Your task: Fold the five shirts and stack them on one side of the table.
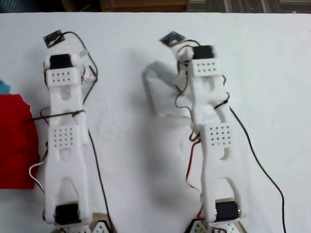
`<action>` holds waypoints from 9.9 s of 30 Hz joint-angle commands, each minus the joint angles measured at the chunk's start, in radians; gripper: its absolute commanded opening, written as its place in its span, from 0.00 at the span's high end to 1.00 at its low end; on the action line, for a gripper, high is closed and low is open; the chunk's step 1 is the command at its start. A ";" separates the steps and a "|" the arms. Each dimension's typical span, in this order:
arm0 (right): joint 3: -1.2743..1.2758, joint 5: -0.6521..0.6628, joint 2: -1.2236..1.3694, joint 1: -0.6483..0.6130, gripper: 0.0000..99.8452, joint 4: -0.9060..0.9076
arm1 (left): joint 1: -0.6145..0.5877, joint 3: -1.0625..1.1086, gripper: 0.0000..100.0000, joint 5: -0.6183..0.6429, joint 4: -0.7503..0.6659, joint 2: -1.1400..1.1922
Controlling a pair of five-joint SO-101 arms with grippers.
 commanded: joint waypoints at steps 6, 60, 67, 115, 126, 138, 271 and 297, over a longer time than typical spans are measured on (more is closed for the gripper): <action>-0.086 -0.008 -0.013 0.255 0.98 0.039 | -0.009 -0.018 0.77 0.005 -0.014 -0.089; -0.207 0.057 -0.048 0.722 0.70 0.042 | 0.012 -0.013 0.77 -0.002 -0.031 -0.086; -0.215 0.057 -0.229 0.719 0.70 0.042 | 0.012 -0.013 0.77 -0.002 -0.028 -0.086; -0.331 -0.203 -0.173 0.579 0.98 0.048 | 0.094 -0.012 0.77 -0.091 -0.038 -0.084; -0.095 -0.203 -0.496 0.200 0.98 0.048 | 0.035 -0.013 0.77 -0.311 0.092 -0.121; 0.678 -0.206 -0.860 0.085 0.98 0.031 | -0.353 0.130 0.77 -0.674 0.112 -0.505; 1.765 -0.018 -1.584 0.372 0.98 -0.558 | 0.238 2.239 0.77 -1.074 0.035 -1.737; 1.771 -0.018 -1.584 0.372 0.98 -0.584 | 0.137 2.111 0.77 -1.068 -0.218 -1.250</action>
